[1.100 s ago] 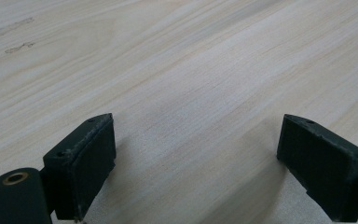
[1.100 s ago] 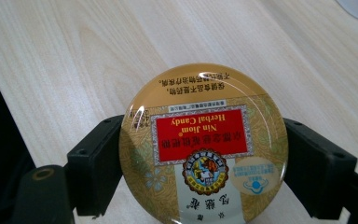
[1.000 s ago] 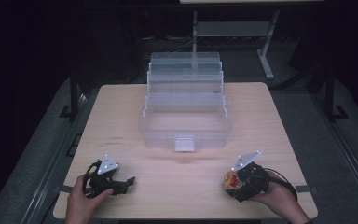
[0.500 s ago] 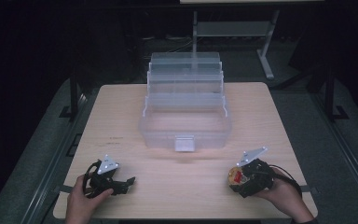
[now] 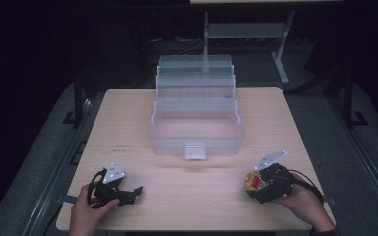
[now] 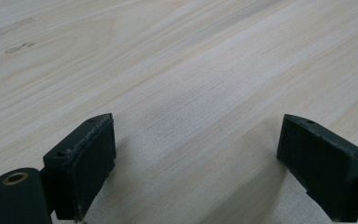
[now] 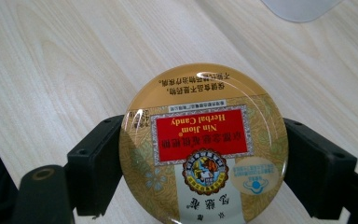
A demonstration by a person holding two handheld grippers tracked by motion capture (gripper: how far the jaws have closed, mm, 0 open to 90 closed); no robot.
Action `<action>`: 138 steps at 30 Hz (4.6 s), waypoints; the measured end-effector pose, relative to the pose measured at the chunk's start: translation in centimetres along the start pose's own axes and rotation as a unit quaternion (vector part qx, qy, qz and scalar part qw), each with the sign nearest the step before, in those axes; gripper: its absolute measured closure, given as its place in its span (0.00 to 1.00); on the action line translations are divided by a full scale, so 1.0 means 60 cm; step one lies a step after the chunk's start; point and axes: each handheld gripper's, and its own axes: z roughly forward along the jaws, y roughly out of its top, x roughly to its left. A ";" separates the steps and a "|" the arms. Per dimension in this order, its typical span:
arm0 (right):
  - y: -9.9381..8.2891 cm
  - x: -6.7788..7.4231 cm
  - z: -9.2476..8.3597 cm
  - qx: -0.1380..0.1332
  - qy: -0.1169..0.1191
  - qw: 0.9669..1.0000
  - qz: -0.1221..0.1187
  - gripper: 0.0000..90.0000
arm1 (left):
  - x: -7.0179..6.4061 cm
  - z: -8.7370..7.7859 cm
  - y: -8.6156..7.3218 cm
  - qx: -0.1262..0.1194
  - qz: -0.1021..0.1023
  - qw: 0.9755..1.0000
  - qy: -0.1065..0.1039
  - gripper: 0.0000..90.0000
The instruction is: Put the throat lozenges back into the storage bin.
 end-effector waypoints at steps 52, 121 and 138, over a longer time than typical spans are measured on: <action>0.026 -0.055 -0.043 -0.018 -0.029 0.999 0.030 0.22 | 0.000 0.000 0.000 0.000 -0.001 1.000 0.000 0.12; 0.129 -0.130 -0.074 -0.019 -0.044 0.998 0.044 0.22 | 0.000 0.000 0.000 0.002 0.001 1.000 0.000 0.12; 0.171 -0.131 -0.076 -0.022 -0.043 0.998 0.033 0.22 | 0.000 0.000 0.000 0.001 0.001 1.000 0.000 0.12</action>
